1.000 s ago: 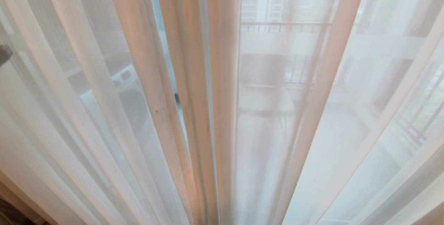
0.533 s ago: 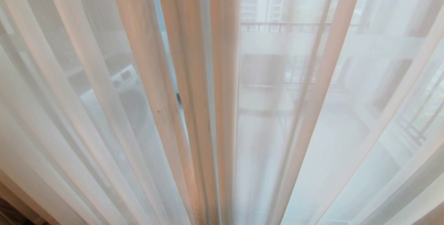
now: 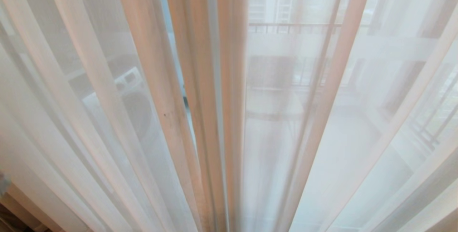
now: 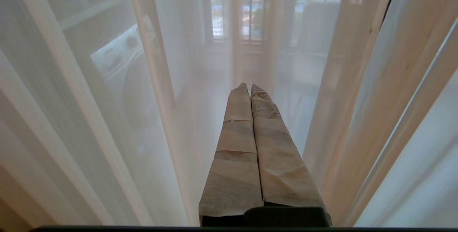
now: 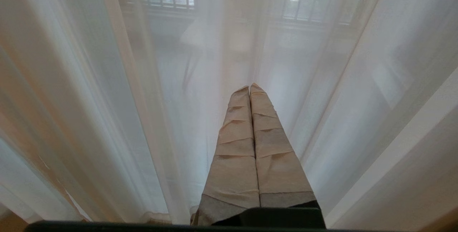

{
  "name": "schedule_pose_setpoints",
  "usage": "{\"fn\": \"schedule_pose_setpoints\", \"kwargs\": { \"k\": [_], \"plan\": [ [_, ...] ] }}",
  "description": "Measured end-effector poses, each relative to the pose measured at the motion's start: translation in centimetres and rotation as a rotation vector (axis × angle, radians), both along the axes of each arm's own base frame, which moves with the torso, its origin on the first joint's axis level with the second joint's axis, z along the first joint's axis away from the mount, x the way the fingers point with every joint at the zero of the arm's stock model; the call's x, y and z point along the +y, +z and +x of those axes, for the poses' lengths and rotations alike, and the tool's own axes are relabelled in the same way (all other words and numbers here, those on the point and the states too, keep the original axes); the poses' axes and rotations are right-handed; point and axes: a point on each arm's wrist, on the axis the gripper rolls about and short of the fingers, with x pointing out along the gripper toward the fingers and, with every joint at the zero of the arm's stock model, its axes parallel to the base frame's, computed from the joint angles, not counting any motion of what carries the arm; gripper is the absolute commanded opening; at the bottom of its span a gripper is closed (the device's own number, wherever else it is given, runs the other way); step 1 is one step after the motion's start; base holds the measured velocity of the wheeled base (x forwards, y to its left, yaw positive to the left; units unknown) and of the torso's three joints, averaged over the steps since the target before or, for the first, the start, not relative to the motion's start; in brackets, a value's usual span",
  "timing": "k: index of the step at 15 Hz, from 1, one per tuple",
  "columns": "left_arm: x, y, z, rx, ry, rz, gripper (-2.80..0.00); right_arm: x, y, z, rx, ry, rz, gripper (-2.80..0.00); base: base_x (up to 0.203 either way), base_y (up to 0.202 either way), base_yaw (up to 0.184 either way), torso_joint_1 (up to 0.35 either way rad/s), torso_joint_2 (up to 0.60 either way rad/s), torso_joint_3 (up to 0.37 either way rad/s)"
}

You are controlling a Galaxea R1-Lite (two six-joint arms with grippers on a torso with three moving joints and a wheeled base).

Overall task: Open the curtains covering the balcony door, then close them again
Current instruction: Close the outer curtains on both sides

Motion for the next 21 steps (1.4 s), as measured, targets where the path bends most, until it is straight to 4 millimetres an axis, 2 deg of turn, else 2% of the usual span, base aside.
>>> {"fn": "schedule_pose_setpoints", "kwargs": {
  "k": [6, 10, 15, 21],
  "plan": [
    [-0.1, -5.4, -2.5, 0.117, -0.006, 0.074, -2.8, 0.0, 0.0, 0.0, 0.0, 0.0, 0.001, -2.8, 0.0, 0.0, 0.0, 0.0, 0.0, 0.0],
    [-0.1, -7.5, -3.7, 0.197, -0.03, 0.06, -2.8, 0.0, 0.0, 0.0, 0.0, 0.0, 0.0, -2.8, 0.0, 0.0, 0.0, 0.0, 0.0, 0.0],
    [-0.1, -7.9, -4.8, 0.082, -0.034, 0.052, -2.8, 0.0, 0.0, 0.0, 0.0, 0.0, 0.0, -2.8, 0.0, 0.0, 0.0, 0.0, 0.0, 0.0],
    [-0.1, -8.0, -4.9, 0.063, -0.035, 0.047, -2.8, 0.0, 0.0, 0.0, 0.0, 0.0, 0.001, -2.8, 0.0, 0.0, 0.0, 0.0, 0.0, 0.0]
  ]
}}
